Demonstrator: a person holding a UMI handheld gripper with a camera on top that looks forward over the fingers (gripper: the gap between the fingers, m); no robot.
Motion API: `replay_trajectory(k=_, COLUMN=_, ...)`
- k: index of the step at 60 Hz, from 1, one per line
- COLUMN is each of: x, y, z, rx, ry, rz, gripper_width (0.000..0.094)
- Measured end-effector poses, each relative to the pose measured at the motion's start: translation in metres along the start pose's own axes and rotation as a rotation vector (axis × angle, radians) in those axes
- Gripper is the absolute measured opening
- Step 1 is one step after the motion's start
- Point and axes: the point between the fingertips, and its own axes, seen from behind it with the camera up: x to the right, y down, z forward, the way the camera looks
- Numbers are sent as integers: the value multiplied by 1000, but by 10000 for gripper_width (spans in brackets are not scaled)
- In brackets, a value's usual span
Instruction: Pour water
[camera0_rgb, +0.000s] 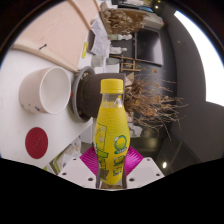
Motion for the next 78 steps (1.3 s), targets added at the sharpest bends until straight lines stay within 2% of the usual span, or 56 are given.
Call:
replay_trajectory(k=10, x=16, y=-5, z=-21, rx=2, ry=-76, rz=614, gripper_width=296)
replay_trajectory(k=19, x=3, y=-15, z=-29, rx=37, ry=-217, rz=1125, gripper_width=293)
replay_trajectory(k=23, x=-13, y=-15, z=-30, rx=27, ry=-267, rz=1294, gripper_width=297)
replay_trajectory(k=36, x=-76, y=-19, z=-21, rx=1, ry=-380, rz=1532, gripper_width=297)
replay_trajectory(k=48, x=-124, y=-13, z=-15, rx=-42, ry=-411, rz=1592, gripper_width=308)
replay_trajectory(k=54, x=-121, y=-11, z=-18, rx=-9, ry=-385, rz=1595, gripper_width=330)
replay_trajectory(k=64, x=-122, y=-9, z=-19, rx=-18, ry=-379, rz=1610, gripper_width=491)
replay_trajectory(k=66, x=-125, y=-7, z=-20, rx=-38, ry=-389, rz=1606, gripper_width=571)
replay_trajectory(k=70, x=-122, y=-4, z=-27, rx=-67, ry=-394, rz=1611, gripper_width=799)
replay_trajectory(k=72, x=-120, y=-4, z=-30, rx=-75, ry=-401, rz=1612, gripper_width=861)
replay_trajectory(k=78, x=-113, y=1, z=-53, rx=-144, ry=-431, rz=1599, gripper_width=857)
